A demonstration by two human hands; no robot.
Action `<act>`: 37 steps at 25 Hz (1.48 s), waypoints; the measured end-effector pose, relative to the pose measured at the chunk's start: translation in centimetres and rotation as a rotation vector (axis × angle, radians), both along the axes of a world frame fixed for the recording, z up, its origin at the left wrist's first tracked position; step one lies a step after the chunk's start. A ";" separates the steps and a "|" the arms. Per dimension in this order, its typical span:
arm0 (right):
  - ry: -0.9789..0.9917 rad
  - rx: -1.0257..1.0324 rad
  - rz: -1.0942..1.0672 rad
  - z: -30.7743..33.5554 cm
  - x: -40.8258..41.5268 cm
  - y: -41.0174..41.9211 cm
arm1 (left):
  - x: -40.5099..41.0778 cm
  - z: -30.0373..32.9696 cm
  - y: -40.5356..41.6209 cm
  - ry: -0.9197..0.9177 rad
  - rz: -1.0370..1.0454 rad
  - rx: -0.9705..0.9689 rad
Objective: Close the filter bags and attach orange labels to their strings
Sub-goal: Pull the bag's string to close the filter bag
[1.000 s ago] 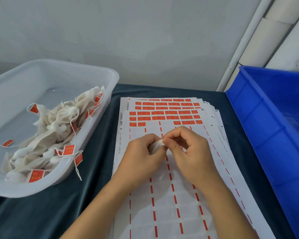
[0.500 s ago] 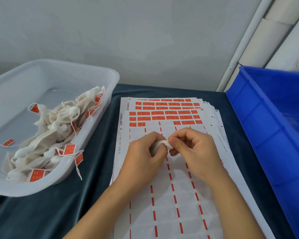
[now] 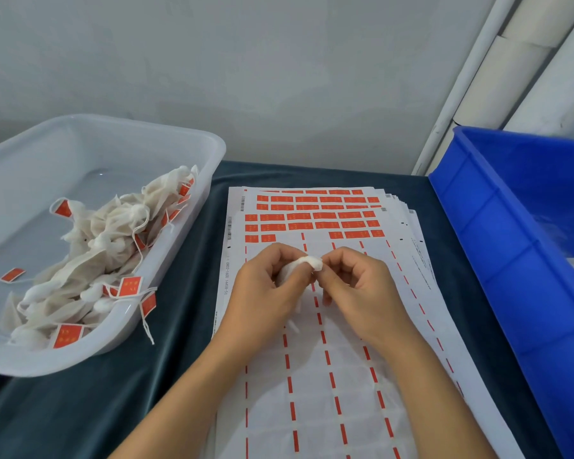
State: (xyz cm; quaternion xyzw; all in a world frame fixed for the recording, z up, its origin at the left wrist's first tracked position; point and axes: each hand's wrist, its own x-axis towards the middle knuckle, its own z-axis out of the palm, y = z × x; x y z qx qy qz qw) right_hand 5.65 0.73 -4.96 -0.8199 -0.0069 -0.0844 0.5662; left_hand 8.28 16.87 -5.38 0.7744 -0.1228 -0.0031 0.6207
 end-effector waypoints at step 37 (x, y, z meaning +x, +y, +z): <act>-0.527 -0.376 -0.096 -0.4 -0.2 0.7 | 0.2 1.1 0.5 0.307 -0.108 -0.093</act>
